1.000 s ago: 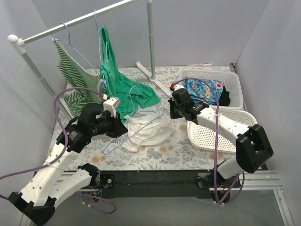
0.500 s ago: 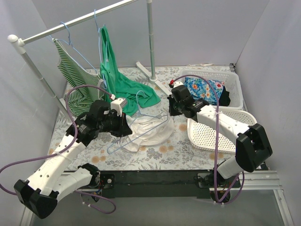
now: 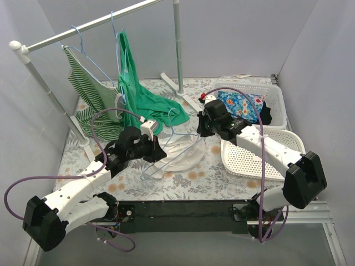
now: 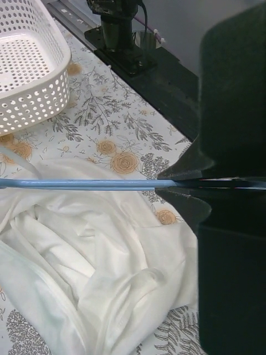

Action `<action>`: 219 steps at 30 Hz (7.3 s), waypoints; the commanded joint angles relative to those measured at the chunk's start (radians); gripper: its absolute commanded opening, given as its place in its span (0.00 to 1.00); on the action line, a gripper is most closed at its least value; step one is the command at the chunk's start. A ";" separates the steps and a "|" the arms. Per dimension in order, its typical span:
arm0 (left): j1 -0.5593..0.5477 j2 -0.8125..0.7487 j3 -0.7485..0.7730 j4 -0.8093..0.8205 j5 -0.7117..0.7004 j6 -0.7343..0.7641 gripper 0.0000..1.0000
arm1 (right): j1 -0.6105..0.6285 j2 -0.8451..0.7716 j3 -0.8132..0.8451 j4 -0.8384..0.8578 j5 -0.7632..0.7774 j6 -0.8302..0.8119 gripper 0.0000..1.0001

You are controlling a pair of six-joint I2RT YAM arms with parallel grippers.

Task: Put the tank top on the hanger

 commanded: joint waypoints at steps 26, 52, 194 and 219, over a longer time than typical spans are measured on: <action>-0.159 -0.023 -0.265 0.723 -0.205 -0.050 0.00 | 0.006 -0.282 -0.049 0.080 -0.030 -0.115 0.56; -0.161 0.052 -0.191 0.758 -0.117 -0.066 0.00 | 0.085 -0.240 -0.048 0.333 -0.118 -0.207 0.72; -0.156 -0.006 0.565 -0.008 -0.265 -0.130 0.69 | 0.328 0.070 0.770 0.013 0.615 -0.303 0.01; -0.158 0.024 0.832 -0.264 -0.311 0.069 0.86 | 0.328 0.011 0.847 0.002 0.553 -0.317 0.01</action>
